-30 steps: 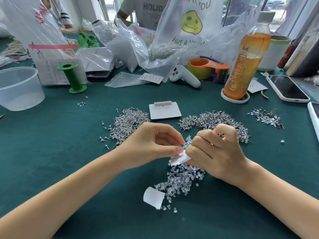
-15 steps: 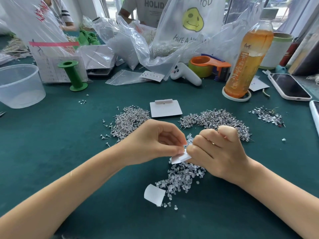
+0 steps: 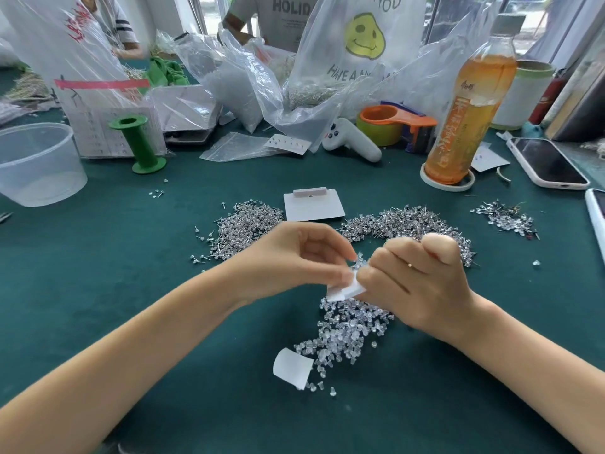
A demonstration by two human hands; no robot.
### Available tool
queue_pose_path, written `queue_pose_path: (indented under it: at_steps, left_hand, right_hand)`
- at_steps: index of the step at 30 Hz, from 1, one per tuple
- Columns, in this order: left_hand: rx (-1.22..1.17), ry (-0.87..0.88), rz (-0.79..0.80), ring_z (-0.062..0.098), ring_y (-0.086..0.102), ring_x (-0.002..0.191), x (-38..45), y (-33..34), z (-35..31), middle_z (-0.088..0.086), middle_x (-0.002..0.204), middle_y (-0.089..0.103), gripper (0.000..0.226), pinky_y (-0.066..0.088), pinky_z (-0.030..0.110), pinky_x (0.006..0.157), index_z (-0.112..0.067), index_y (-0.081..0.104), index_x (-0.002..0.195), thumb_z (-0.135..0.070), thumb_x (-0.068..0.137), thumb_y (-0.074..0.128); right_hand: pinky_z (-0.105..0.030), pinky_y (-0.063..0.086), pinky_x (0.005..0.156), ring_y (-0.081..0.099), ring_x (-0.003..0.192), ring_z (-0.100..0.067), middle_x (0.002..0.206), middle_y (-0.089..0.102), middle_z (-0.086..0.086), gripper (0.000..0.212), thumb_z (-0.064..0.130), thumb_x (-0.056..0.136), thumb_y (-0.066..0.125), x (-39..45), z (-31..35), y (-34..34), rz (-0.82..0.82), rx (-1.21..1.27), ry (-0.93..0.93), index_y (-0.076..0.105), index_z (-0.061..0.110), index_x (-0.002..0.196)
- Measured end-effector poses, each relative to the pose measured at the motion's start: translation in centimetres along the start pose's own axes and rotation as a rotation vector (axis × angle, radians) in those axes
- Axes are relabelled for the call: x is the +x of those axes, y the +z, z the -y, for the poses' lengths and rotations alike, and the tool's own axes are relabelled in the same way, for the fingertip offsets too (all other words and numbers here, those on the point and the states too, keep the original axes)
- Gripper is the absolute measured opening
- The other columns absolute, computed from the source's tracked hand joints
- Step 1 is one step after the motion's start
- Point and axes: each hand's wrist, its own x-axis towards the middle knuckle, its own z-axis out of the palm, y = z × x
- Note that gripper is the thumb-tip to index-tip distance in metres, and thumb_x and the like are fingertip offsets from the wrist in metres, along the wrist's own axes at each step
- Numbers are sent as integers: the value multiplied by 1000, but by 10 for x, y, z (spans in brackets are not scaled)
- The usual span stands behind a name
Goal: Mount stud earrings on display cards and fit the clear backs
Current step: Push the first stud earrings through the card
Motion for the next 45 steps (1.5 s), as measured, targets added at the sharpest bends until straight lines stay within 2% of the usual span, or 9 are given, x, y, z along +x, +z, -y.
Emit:
queue_pose_path:
  at_steps: [4, 9, 14, 18, 23, 26, 30, 35, 45]
  left_hand:
    - [217, 259, -265, 6, 66, 86, -2, -10, -1, 0, 92, 73, 22, 49, 17, 77, -8, 69, 95, 9, 86, 59]
    - [712, 505, -166, 4, 61, 100, -6, -5, 11, -7, 105, 68, 24, 47, 23, 89, -15, 73, 103, -12, 80, 72]
    - [865, 650, -305, 17, 64, 80, -4, 1, 18, 1, 89, 71, 16, 51, 26, 76, -8, 74, 95, -15, 86, 63]
    - [437, 371, -420, 15, 57, 63, -1, 0, 14, 6, 73, 70, 14, 44, 24, 65, -8, 75, 80, -19, 86, 67]
    - [31, 130, -251, -1, 62, 66, 0, -10, 6, -6, 70, 72, 13, 42, 8, 60, -13, 72, 75, -21, 83, 65]
    - [20, 81, -233, 2, 63, 66, -1, -13, 6, -4, 71, 72, 13, 43, 11, 60, -18, 74, 72, -22, 83, 67]
    - [176, -21, -280, -2, 65, 74, -6, -18, 7, -6, 82, 75, 17, 46, 15, 68, -18, 75, 85, -34, 81, 69]
    - [777, 321, -386, -5, 34, 129, -17, -38, 5, -19, 141, 40, 85, 24, 9, 106, -29, 42, 139, -61, 65, 70]
    - [707, 317, -509, -2, 48, 118, -19, -75, 16, -10, 129, 55, 72, 30, 8, 102, -18, 49, 135, -35, 71, 79]
  right_hand:
    - [-32, 22, 66, 44, 67, -17, 56, 52, 4, 27, 33, 93, 47, 2, -7, -3, -10, 4, 109, 41, 18, 72]
    - [-34, 22, 65, 57, 53, -19, 53, 54, 3, 55, 42, 98, 43, 6, -5, -6, -11, 36, 226, 57, 16, 51]
    - [-36, 25, 71, 50, 76, -17, 66, 62, 3, 41, 58, 88, 55, 8, -5, -6, 49, 130, 324, 48, 18, 83]
    - [-36, 29, 90, 53, 103, -16, 112, 64, 3, 60, 60, 78, 63, 12, -14, -11, 159, 392, 819, 52, 19, 119]
    - [-10, 46, 67, 64, 68, 2, 80, 73, 15, 36, 50, 69, 74, 22, -26, -15, 267, 1066, 1414, 66, 29, 97]
    - [-23, 48, 70, 61, 63, -9, 79, 75, 1, 27, 42, 63, 73, 23, -25, -9, 359, 1298, 1609, 72, 23, 83]
    - [-21, 43, 65, 54, 61, -7, 78, 74, 0, 9, 24, 77, 74, 24, -22, -1, 458, 1330, 1680, 73, 17, 82]
    - [-8, 40, 48, 52, 49, 2, 65, 72, 5, 5, 13, 82, 72, 36, -16, 12, 487, 1340, 1690, 70, 16, 79]
    - [-11, 42, 50, 47, 47, -1, 67, 72, 6, 17, 41, 83, 68, 61, -3, 45, 557, 1215, 1560, 70, 24, 81]
